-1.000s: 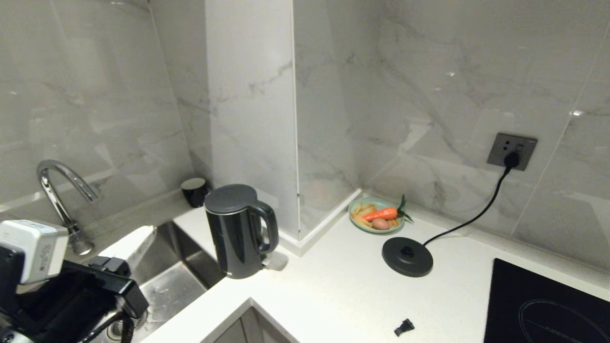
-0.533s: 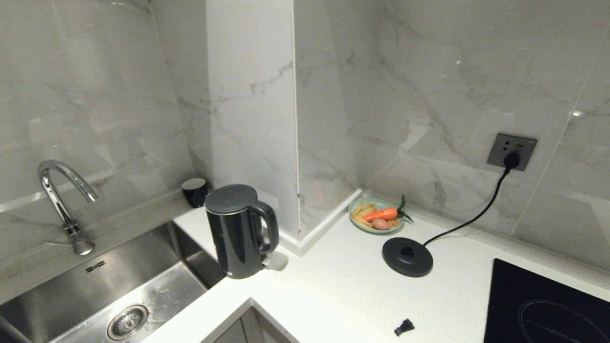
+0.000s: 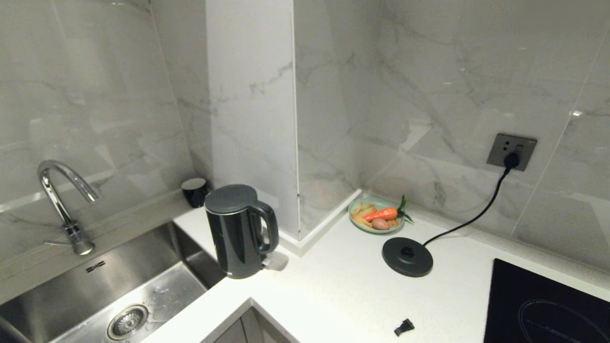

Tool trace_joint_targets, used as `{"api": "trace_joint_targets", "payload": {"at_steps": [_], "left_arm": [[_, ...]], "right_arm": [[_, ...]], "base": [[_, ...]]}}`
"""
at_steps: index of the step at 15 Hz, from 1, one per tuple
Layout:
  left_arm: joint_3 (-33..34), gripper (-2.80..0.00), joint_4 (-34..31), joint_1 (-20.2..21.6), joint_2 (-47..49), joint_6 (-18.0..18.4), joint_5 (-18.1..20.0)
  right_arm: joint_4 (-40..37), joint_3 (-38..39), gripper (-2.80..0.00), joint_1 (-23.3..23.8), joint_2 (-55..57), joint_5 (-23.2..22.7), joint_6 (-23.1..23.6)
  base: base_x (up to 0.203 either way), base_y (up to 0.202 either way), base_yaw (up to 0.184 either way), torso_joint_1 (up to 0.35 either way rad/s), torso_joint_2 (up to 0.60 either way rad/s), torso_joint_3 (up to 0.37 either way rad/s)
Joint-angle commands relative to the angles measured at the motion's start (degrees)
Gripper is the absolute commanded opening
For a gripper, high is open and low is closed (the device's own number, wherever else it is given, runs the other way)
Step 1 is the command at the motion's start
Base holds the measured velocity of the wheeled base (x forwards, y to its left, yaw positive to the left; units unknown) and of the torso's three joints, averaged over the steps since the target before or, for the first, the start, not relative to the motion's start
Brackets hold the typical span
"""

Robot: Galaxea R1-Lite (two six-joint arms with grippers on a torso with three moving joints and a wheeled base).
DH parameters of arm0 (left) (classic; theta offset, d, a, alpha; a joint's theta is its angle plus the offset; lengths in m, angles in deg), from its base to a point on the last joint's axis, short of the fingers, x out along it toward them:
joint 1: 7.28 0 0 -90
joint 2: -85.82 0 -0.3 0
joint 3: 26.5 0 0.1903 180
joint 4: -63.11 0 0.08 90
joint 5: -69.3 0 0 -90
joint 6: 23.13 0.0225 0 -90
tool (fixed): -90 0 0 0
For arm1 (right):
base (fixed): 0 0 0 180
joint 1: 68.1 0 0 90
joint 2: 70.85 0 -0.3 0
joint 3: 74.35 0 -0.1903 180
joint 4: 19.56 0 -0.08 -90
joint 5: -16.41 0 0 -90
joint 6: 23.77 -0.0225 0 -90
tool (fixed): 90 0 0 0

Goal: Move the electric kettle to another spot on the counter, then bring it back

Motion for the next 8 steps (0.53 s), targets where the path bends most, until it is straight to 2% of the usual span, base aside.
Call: {"api": "trace_joint_targets", "payload": {"at_steps": [1,6,7,8], "left_arm": [[4.4,-2.80,-0.1,-0.5,-4.5,-0.2,1.3],[15.8,-2.80,0.2,-1.1,-12.1,-0.3,2.6],[19.3,-2.80,2.9,-1.2,-12.1,-1.8,2.9],[20.7,-2.80,6.1,-1.2,-12.2,-6.9,3.9]], "right_arm": [[0.0,0.0,-2.80,0.0,0.0,0.0,0.0],[0.0,0.0,-2.80,0.0,0.0,0.0,0.0],[0.0,0.0,-2.80,0.0,0.0,0.0,0.0],[0.0,0.0,-2.80,0.0,0.0,0.0,0.0]], "base": [[0.000,0.000,0.000,0.000,0.00,0.000],[0.000,0.000,0.000,0.000,0.00,0.000],[0.000,0.000,0.000,0.000,0.00,0.000],[0.000,0.000,0.000,0.000,0.00,0.000]]}}
